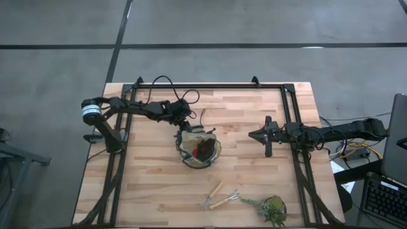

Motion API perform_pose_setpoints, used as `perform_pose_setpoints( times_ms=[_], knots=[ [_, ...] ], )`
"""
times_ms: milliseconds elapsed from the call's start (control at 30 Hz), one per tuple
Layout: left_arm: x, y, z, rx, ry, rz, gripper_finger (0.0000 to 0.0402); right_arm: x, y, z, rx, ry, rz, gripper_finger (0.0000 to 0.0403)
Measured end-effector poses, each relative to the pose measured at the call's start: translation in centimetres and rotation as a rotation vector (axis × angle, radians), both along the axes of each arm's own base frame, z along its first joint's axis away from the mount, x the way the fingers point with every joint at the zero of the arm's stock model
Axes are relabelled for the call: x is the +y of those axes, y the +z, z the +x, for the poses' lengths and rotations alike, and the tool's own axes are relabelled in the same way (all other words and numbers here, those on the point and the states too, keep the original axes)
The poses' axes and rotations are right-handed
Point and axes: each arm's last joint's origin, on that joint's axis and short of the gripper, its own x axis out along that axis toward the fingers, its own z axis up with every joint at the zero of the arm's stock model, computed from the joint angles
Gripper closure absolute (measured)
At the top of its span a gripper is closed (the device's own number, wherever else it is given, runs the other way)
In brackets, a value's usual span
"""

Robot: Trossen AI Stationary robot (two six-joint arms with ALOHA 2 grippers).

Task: Pick & Place Garden tools in Gardening bag
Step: Put the green shear scissors into the gardening bag

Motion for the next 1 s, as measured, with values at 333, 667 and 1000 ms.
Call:
perform_pose_setpoints(
  times_ms=[333, 667, 1000],
  knots=[
    [0.3, -0.2, -0.2, -0.021, -0.011, -0.024, 0.0193, 0.0, 0.0, 0.0, 0.000, 0.000, -0.001, 0.0369],
    [0.3, -0.9, 0.3, -0.030, -0.029, -0.020, 0.0193, 0.0, 0.0, 0.0, 0.000, 0.000, -0.005, 0.0369],
    [0.5, -2.0, 0.9, -0.038, -0.052, -0.050, 0.0193, 0.0, 0.0, 0.0, 0.001, 0.000, -0.005, 0.0369]
  ],
)
